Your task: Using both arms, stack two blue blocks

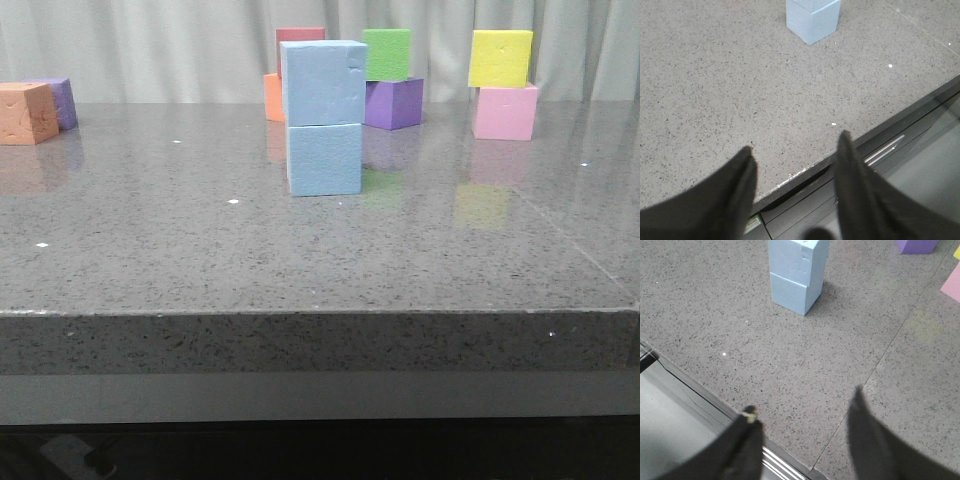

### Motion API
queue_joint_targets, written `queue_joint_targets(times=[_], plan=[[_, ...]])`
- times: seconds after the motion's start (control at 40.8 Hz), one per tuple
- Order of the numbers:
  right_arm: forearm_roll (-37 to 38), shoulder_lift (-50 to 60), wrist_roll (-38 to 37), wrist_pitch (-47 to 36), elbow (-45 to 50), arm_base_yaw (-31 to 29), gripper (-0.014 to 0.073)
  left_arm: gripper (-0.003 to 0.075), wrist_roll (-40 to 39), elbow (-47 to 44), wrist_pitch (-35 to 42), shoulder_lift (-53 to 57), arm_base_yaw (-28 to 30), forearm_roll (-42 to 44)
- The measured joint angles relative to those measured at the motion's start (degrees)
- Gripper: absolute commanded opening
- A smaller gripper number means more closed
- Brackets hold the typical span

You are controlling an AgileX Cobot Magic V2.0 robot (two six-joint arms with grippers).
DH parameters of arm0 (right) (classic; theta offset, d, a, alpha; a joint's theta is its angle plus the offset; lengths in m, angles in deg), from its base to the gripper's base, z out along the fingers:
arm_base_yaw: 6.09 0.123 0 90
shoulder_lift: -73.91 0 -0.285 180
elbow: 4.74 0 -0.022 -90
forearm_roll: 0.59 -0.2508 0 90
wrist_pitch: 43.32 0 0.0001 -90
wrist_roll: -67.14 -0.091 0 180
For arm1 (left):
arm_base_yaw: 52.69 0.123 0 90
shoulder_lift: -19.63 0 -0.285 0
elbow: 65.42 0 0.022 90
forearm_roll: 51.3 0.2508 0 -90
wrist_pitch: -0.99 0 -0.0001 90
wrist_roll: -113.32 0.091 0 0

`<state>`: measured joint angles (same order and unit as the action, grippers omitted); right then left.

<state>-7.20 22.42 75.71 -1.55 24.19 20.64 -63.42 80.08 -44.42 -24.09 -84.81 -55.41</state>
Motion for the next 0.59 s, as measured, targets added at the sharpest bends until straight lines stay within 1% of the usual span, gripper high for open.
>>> queue_joint_targets(times=[0.049, 0.147, 0.172, 0.196, 0.589], plan=[[0.0, 0.0, 0.0, 0.0, 0.2, 0.0, 0.0086, 0.0102, 0.1, 0.0, 0.2, 0.0, 0.0, 0.0], [0.0, 0.0, 0.0, 0.0, 0.8, 0.0, -0.0024, -0.0005, 0.1, 0.0, 0.3, 0.0, 0.0, 0.0], [0.0, 0.0, 0.0, 0.0, 1.0, 0.0, -0.005, -0.0022, 0.1, 0.0, 0.3, 0.0, 0.0, 0.0], [0.0, 0.0, 0.0, 0.0, 1.0, 0.0, -0.0066, -0.002, 0.1, 0.0, 0.4, 0.0, 0.0, 0.0], [0.0, 0.0, 0.0, -0.6, 1.2, 0.0, -0.0067, -0.002, 0.1, 0.0, 0.6, 0.0, 0.0, 0.0]])
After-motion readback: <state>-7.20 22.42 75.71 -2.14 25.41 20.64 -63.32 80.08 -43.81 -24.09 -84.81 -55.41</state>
